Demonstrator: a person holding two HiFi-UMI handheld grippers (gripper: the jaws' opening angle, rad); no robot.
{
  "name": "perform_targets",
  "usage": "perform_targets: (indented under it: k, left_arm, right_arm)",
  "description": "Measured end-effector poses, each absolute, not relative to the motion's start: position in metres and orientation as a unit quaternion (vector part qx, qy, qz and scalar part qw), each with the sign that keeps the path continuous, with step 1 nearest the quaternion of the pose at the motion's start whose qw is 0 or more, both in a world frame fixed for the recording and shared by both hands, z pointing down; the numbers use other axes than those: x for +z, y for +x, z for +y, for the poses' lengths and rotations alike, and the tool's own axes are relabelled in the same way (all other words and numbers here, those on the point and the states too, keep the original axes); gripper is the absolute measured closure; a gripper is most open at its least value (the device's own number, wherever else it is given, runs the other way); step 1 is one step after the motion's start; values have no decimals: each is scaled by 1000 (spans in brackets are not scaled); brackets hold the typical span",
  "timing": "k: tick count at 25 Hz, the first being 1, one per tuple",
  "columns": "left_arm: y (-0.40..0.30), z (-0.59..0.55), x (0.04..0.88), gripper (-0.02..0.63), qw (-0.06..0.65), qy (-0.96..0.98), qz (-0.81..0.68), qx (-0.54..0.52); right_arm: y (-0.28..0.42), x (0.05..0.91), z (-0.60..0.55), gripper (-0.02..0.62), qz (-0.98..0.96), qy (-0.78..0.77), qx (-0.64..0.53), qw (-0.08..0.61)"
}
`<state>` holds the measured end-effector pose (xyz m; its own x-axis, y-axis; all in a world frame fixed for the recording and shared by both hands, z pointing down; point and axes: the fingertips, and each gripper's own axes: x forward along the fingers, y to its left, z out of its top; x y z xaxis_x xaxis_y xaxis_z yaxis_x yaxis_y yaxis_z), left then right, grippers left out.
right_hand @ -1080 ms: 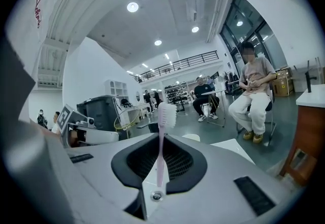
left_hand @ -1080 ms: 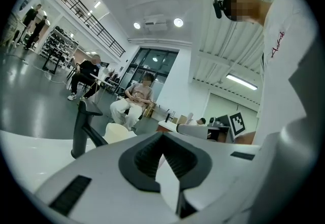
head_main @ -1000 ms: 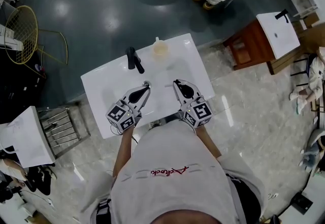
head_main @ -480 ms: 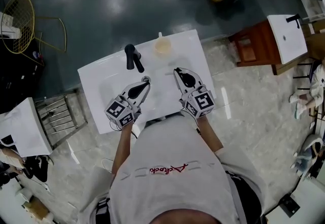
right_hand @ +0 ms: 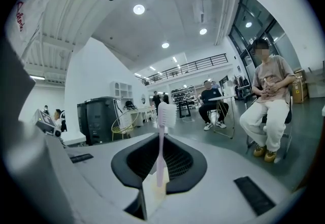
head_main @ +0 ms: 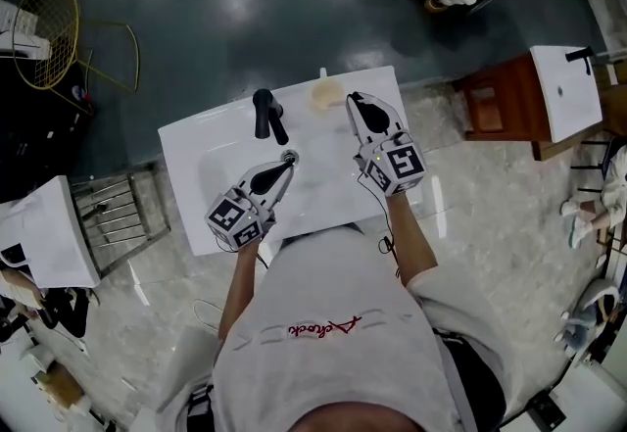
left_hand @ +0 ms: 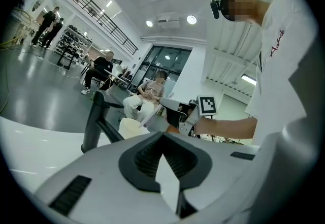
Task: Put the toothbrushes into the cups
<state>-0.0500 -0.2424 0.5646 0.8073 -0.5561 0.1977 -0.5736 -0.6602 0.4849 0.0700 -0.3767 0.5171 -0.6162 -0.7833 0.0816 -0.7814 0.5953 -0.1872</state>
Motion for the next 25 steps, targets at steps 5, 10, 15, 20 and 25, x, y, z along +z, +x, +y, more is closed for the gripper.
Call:
perform_targets:
  k: [5, 10, 15, 20, 25]
  left_arm:
    - [-55, -243, 565, 591, 273, 907, -321, 15]
    - [-59, -240, 569, 591, 278, 903, -328, 18]
    - [-62, -239, 572, 591, 280, 900, -334, 18]
    - [-61, -240, 573, 591, 284, 898, -335, 21]
    - [-61, -240, 575, 591, 287, 897, -335, 20]
  right_arm:
    - [60, 521, -403, 575, 895, -433, -104, 4]
    - [51, 542, -416, 575, 896, -429, -118, -9]
    - [51, 570, -415, 575, 890, -431, -150, -18]
    - [47, 586, -412, 575, 888, -429, -166, -22]
    - [46, 596, -410, 571, 885, -433, -171, -27]
